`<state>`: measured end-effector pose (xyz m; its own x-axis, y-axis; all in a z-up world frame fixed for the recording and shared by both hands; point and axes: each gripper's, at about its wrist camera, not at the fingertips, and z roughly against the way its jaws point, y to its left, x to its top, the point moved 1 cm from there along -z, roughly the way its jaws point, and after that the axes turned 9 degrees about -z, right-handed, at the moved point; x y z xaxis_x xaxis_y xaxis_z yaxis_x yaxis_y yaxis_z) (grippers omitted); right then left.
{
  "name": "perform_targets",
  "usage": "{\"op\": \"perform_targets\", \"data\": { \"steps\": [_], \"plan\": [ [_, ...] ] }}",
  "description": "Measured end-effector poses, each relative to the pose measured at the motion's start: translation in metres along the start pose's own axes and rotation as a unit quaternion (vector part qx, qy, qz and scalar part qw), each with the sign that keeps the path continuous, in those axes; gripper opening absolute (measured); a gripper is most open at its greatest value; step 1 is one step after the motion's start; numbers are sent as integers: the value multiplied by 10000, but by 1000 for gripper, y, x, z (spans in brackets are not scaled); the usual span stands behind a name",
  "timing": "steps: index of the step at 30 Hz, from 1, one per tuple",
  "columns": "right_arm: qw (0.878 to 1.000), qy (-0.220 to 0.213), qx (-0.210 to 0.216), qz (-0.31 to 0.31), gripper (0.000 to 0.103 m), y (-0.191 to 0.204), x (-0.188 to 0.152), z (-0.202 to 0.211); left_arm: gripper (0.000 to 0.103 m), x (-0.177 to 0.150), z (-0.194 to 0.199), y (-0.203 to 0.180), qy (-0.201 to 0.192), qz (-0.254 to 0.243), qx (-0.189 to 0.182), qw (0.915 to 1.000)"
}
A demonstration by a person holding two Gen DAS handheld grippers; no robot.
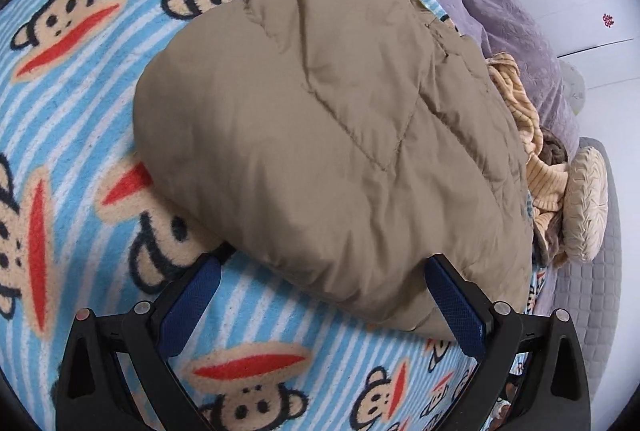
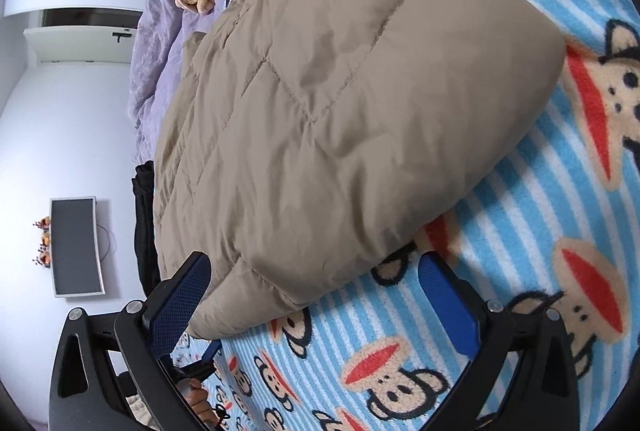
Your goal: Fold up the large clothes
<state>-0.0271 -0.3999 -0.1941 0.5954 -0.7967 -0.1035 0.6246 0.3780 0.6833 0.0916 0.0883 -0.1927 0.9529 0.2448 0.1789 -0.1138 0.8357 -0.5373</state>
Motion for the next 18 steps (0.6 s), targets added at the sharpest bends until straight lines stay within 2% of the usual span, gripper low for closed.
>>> {"op": "perform_targets", "data": {
  "steps": [7,14,18],
  "plan": [
    [9996,86,236,-114,103,11,8,-19,102,30,-11,-11,-213,109,-96,9997],
    [9990,142,392,-148,103,21,22,-37,102,43,-29,-15,-212,-23,100,9997],
    [9986,210,410,-262,103,15,27,-50,102,49,-37,-16,-336,92,180,9992]
  ]
}}
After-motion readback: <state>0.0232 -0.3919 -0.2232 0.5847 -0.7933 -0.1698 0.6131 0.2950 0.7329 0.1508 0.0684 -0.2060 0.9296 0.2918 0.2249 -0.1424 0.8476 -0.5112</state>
